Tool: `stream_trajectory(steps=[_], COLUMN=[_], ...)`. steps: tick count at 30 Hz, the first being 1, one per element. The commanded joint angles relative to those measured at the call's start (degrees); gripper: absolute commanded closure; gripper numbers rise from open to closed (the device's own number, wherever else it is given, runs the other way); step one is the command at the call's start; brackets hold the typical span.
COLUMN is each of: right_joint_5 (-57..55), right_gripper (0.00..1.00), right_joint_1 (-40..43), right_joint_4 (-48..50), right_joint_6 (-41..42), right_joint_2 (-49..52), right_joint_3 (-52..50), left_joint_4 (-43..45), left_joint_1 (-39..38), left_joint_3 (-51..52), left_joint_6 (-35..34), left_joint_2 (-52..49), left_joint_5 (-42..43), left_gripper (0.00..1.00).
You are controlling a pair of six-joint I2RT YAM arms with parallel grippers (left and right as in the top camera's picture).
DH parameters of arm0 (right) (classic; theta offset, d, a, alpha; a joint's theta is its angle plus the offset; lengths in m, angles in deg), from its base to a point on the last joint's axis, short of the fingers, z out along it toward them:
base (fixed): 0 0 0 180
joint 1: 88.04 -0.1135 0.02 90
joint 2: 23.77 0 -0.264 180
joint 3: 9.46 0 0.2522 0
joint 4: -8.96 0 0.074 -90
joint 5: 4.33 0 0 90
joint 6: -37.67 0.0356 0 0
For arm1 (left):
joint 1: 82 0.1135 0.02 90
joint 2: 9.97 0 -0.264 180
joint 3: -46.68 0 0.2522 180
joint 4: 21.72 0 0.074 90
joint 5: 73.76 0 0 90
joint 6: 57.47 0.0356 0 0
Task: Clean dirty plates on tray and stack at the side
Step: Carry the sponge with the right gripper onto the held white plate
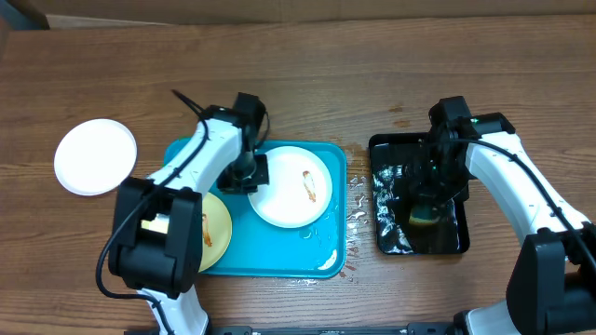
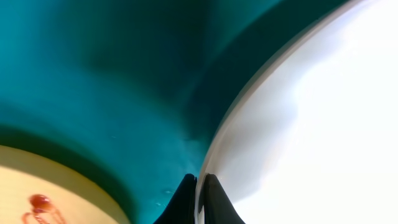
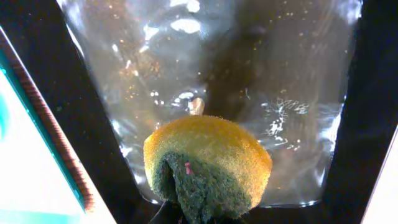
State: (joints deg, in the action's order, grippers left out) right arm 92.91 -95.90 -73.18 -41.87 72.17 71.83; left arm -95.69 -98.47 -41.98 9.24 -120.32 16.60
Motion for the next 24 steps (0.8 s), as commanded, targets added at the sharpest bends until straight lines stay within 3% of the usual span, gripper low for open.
stream_trajectory(steps=[1,5,8,11,13,17,24], right_joint_5=[0.2,0.1,0.1,0.1,0.1,0.2,0.1], right_gripper=[0.96,0.96,0.96,0.96,0.96,0.96,0.96], right_joint_1=[0.0,0.0,0.1,0.1,0.0,0.0,0.1], right_joint_4=[0.2,0.8,1.2,1.2,1.2,1.2,0.5], right_joint_6=[-0.2,-0.2,-0.2,-0.2,-0.2,-0.2,-0.3], right_joint_2=[-0.8,-0.8,-0.8,-0.8,-0.8,-0.8,-0.8], right_joint_3=[1.1,1.1,1.1,1.1,1.1,1.1,1.1], left_joint_4=[-0.2,0.0,0.3,2.2,4.0,4.4,6.7], left_joint_1=[-2.0,-2.5,-2.3,-1.7,-1.1,-0.8,-0.9], left_joint_3=[1.6,2.1,2.4,2.4,2.4,2.5,5.2], left_joint_6=[-3.9,-4.6,-4.6,-2.8,-1.9,-1.5,-1.7], left_joint_2=[1.3,1.3,1.3,1.3,1.3,1.3,1.3], left_joint_5=[-4.7,-6.2,-6.6,-8.1,-8.7,-7.5,-6.0], left_gripper=[0.96,0.92,0.69,0.60,0.65,0.95,0.96])
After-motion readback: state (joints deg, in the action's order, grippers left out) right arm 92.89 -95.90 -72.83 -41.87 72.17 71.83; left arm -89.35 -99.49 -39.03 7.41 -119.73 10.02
